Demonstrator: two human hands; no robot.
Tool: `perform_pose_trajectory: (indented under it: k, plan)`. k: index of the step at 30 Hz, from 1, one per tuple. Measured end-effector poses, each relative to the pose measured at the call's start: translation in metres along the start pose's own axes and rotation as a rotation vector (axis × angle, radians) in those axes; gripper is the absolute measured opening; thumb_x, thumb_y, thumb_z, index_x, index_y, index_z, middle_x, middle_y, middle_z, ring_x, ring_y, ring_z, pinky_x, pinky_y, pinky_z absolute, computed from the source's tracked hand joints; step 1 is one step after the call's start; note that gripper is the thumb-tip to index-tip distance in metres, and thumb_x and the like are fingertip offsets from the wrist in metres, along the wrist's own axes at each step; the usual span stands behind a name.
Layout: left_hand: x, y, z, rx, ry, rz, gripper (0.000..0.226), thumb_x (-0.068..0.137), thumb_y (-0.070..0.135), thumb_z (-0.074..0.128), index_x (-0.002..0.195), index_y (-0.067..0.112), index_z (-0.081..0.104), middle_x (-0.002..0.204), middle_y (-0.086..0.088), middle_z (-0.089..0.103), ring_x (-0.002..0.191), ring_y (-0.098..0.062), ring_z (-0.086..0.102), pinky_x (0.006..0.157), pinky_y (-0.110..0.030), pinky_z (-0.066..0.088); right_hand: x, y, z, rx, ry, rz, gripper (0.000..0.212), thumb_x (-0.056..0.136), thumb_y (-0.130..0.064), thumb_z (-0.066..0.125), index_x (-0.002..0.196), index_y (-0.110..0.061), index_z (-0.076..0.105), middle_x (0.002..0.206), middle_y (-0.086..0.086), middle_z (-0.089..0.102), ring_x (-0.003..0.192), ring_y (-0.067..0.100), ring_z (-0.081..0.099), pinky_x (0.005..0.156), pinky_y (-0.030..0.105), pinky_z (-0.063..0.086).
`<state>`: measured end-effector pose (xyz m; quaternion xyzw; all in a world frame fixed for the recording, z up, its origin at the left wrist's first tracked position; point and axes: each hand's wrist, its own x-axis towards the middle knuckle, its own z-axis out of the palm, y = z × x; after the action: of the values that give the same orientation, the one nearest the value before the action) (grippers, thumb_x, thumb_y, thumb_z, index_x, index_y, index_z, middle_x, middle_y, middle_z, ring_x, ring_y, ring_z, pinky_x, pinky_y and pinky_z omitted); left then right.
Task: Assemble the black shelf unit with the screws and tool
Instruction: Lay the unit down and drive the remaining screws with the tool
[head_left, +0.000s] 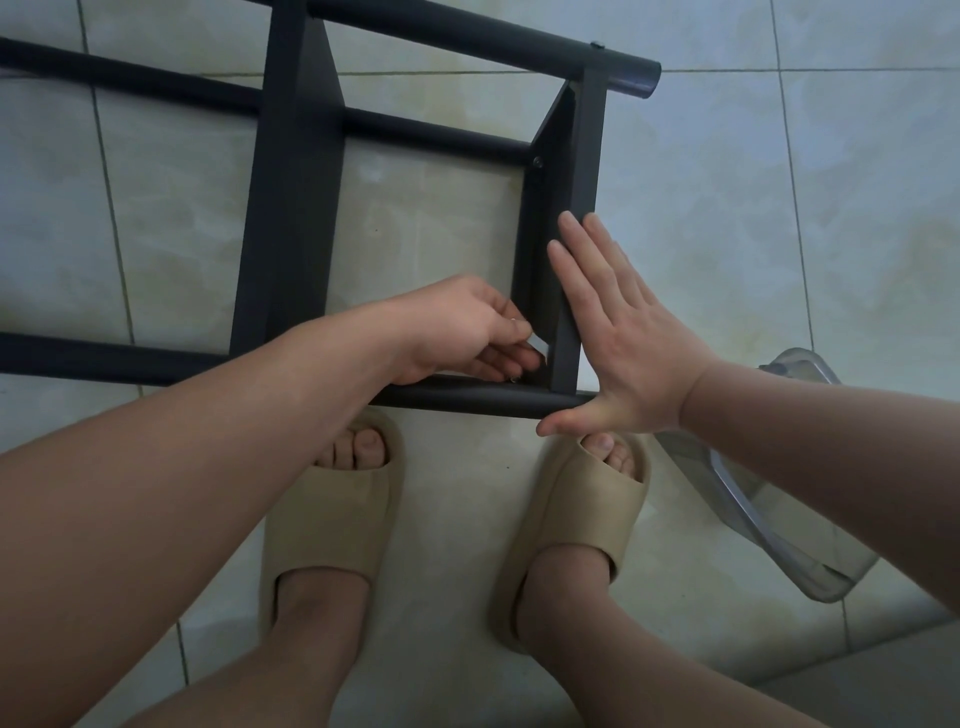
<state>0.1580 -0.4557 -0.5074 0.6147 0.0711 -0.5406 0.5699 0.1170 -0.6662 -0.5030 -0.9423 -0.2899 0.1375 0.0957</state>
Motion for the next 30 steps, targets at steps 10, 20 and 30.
perform_pose_trajectory:
  k: [10, 20, 30]
  plan:
    - [-0.0055, 0.0009, -0.0056, 0.126, -0.046, 0.018, 0.017, 0.103, 0.01, 0.052, 0.09, 0.011, 0.064, 0.083, -0.002, 0.075, 0.074, -0.01, 0.07, 0.068, -0.02, 0.056, -0.0001, -0.0004, 0.0, -0.003, -0.001, 0.0, 0.137, 0.072, -0.095, 0.044, 0.159, 0.002, 0.003, 0.167, 0.021, -0.004, 0.155, 0.038, -0.008, 0.123, 0.06, 0.014]
    - [-0.0038, -0.0045, -0.0084, 0.261, -0.082, 0.05, 0.017, 0.101, 0.008, 0.056, 0.089, 0.014, 0.066, 0.085, -0.001, 0.077, 0.075, -0.007, 0.07, 0.072, -0.021, 0.054, -0.0004, -0.0006, 0.0, -0.009, -0.007, 0.005, 0.137, 0.072, -0.096, 0.043, 0.159, 0.001, 0.002, 0.168, 0.02, -0.005, 0.155, 0.037, -0.009, 0.123, 0.06, 0.013]
    - [-0.0032, -0.0039, -0.0078, 0.497, -0.084, 0.068, 0.017, 0.095, 0.015, 0.065, 0.081, 0.022, 0.07, 0.059, 0.014, 0.063, 0.059, -0.006, 0.054, 0.065, -0.027, 0.042, -0.0001, -0.0015, 0.0, -0.004, -0.006, 0.004, 0.136, 0.072, -0.095, 0.043, 0.159, 0.002, 0.003, 0.167, 0.022, -0.002, 0.155, 0.039, -0.007, 0.123, 0.061, 0.014]
